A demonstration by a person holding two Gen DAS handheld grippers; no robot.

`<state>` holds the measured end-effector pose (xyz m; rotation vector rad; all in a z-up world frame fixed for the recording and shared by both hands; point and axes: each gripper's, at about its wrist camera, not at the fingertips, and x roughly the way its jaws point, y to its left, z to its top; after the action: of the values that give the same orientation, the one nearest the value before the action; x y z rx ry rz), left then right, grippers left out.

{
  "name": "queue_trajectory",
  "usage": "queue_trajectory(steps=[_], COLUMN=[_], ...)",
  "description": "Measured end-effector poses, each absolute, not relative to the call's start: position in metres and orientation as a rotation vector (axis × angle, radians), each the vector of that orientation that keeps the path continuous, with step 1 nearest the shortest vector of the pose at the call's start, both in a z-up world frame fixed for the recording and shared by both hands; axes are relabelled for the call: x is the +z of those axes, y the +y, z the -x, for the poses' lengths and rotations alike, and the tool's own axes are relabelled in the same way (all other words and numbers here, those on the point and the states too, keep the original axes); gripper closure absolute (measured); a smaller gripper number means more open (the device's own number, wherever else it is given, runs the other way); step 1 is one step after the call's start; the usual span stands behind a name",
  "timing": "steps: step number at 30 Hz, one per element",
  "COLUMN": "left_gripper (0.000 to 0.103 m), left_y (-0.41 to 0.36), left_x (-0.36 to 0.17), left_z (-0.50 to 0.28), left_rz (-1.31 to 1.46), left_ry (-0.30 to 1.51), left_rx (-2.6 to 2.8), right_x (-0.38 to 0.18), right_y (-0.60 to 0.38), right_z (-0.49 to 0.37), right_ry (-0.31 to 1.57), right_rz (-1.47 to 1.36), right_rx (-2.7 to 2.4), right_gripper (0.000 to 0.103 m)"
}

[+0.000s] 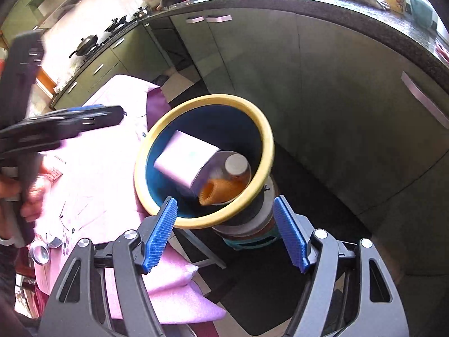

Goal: Collect trash
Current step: 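Grasp the pink barcode box with the left gripper and drop it into the bin, then grasp the red-white milk carton with the right gripper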

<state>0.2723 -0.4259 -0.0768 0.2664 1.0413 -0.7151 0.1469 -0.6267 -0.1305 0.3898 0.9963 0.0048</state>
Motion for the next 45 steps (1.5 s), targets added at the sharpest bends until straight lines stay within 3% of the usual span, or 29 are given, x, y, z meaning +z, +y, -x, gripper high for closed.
queue_trajectory(steps=[10, 22, 32, 45], left_gripper=[0.008, 0.007, 0.007, 0.007], left_y=[-0.262, -0.066, -0.020, -0.008], left_x=[0.005, -0.001, -0.024, -0.040], left_z=[-0.204, -0.142, -0.137, -0.151], left_rz=[-0.168, -0.055, -0.005, 0.005], left_ry=[0.850, 0.821, 0.841, 0.869], left_rx=[-0.621, -0.283, -0.244, -0.240], right_x=[-0.111, -0.084, -0.075, -0.114], right_y=[-0.556, -0.380, -0.229, -0.155], right_z=[-0.179, -0.242, -0.294, -0.359], right_ry=[1.000, 1.019, 0.928, 0.949], right_rz=[-0.252, -0.023, 0.332, 0.491], right_rx=[0.157, 0.508, 0.796, 0.929], right_gripper=[0.032, 0.032, 0.032, 0.029])
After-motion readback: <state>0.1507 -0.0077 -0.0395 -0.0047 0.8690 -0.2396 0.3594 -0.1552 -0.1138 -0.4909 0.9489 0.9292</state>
